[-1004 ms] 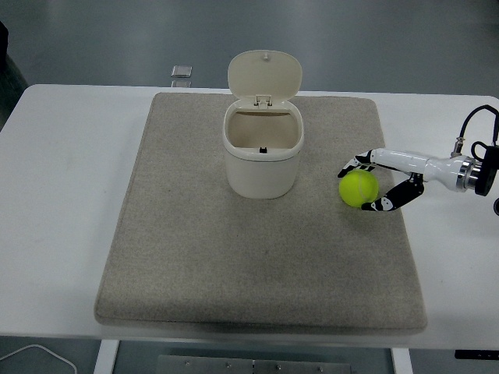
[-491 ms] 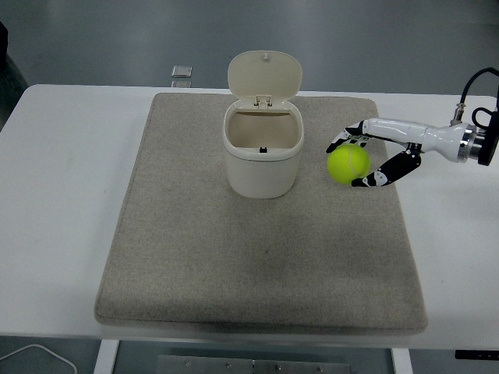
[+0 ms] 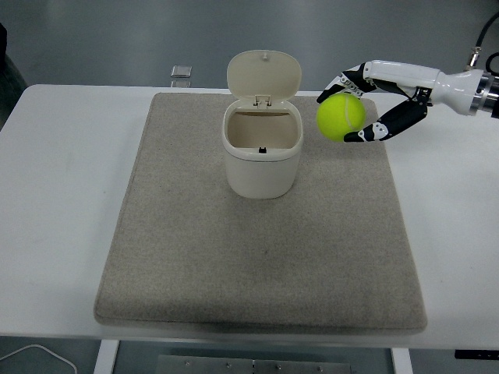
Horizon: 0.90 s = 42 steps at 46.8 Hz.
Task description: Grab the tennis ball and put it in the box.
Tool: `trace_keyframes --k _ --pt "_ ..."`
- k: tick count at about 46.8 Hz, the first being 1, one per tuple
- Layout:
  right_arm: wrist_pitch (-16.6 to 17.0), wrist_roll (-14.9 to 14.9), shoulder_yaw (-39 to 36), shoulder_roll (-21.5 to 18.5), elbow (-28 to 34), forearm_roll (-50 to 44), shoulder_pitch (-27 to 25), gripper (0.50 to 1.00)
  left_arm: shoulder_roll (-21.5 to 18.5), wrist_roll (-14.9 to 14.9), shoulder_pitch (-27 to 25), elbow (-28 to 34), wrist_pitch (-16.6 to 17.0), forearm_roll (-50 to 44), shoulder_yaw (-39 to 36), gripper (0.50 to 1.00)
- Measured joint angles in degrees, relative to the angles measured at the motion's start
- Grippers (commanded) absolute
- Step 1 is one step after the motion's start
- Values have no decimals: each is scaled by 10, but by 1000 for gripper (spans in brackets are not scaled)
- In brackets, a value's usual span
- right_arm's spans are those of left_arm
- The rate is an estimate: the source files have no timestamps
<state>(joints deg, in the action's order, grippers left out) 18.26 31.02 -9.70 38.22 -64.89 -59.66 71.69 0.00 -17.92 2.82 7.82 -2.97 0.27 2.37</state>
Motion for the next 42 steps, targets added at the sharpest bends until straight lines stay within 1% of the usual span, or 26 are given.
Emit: trace_keyframes --k 7,11,20,27,30,37,42 --pt "-7 -32 -1 -36 -2 31 0 525 0 0 0 0 0 0 0 992" --pt "-10 -46 -1 -48 -1 49 -1 527 0 0 0 0 0 0 0 990" --pt "-27 -65 -1 -56 2 70 0 533 0 0 0 0 0 0 0 992" --pt "-39 -75 -1 -75 6 71 0 545 0 0 0 0 0 0 0 992" --pt "-43 -85 -1 -81 6 71 0 562 0 0 0 0 0 0 0 992" --pt "-53 -102 -1 -94 6 74 -1 574 0 0 0 0 0 0 0 992" --pt "-62 -107 -1 -98 7 75 -2 611 0 0 0 0 0 0 0 992"
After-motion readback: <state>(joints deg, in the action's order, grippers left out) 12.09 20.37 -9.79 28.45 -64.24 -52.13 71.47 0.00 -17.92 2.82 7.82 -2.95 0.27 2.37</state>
